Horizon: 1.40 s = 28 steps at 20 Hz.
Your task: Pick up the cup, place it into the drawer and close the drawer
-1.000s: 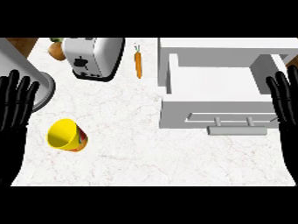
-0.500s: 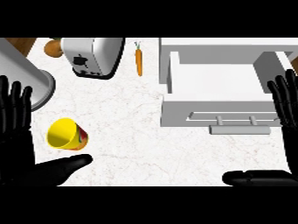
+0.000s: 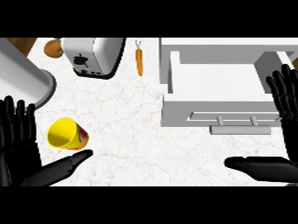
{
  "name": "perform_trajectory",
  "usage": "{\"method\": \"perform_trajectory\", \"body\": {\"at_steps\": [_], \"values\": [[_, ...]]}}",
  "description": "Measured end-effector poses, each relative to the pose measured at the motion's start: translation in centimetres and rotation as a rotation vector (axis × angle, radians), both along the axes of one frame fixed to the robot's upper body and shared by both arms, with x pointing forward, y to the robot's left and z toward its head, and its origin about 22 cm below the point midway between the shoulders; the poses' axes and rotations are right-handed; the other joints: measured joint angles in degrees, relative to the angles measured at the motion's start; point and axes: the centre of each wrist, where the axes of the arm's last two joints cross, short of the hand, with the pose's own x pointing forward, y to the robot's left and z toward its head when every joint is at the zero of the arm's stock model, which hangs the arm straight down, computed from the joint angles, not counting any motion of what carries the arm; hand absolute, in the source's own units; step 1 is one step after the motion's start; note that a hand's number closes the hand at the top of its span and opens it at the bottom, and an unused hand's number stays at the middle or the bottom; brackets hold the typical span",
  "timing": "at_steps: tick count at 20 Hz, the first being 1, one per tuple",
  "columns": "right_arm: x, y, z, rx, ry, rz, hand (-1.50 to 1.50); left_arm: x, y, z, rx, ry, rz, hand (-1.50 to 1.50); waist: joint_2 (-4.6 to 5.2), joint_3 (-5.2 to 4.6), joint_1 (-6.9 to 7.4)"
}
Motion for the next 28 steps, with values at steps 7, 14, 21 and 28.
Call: {"method": "perform_trajectory", "body": {"at_steps": [7, 14, 21, 28], "values": [[-0.3, -0.2, -0.3, -0.015, 0.008, 0.005, -1.50, -0.1, 2.0, -3.8, 0.006, 0.082, 0.109, -1.50, 0.00, 0.00, -0.07], [-0.5, -0.8, -0.4, -0.009, 0.000, 0.003, -1.50, -0.7, 3.8, -7.8, 0.021, 0.161, 0.196, -1.50, 0.00, 0.00, -0.09], [0.2, -1.3, -0.8, -0.010, 0.006, 0.009, -1.50, -1.2, 5.2, -13.3, 0.028, 0.236, 0.243, -1.50, 0.03, 0.00, -0.11], [0.0, -1.1, -0.7, -0.016, 0.005, 0.015, -1.50, -2.5, 7.2, -18.0, -0.004, 0.248, 0.252, -1.50, 0.02, 0.01, -0.15]]}}
